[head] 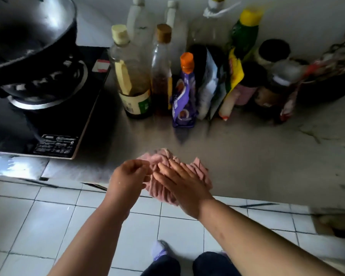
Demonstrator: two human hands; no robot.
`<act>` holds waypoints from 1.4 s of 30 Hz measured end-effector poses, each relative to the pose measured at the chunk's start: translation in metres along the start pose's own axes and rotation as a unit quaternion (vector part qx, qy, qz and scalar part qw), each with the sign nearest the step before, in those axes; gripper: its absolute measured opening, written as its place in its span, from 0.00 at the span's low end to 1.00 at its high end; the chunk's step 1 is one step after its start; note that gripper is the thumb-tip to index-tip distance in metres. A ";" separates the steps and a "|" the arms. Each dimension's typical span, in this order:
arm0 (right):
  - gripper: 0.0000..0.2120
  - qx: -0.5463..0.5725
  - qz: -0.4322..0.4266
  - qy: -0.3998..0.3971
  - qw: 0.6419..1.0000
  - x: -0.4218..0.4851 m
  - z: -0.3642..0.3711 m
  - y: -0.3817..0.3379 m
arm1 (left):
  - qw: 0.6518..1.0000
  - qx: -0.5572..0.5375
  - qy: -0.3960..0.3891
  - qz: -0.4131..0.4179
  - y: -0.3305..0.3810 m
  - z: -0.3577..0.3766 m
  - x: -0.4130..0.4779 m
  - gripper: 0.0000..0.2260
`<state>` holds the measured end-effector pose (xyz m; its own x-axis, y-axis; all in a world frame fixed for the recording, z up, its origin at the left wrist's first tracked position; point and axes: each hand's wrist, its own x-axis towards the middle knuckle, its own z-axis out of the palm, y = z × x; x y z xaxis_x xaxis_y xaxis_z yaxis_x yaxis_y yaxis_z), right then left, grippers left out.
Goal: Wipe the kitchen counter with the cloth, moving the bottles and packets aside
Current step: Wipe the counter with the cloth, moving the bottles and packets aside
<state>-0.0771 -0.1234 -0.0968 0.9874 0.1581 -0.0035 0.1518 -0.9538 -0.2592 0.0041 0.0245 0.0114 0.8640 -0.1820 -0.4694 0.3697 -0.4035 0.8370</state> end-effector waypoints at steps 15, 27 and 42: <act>0.48 -0.029 0.161 -0.075 0.984 -0.199 -0.049 0.171 | 0.985 0.114 -0.118 0.048 0.054 0.179 -0.045 0.06; 0.17 0.256 0.334 0.100 0.902 -0.170 -0.124 0.207 | 0.995 0.063 -0.073 0.015 0.065 0.215 -0.048 0.06; 0.29 0.044 0.299 -0.041 0.952 -0.071 -0.097 0.208 | 0.992 0.095 -0.087 0.006 0.083 0.189 0.002 0.08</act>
<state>-0.1111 -0.3575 -0.0571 0.8888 -0.3834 -0.2512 -0.4443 -0.8553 -0.2666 -0.0277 -0.1785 0.0266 0.7894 -0.3337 -0.5152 0.2738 -0.5597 0.7821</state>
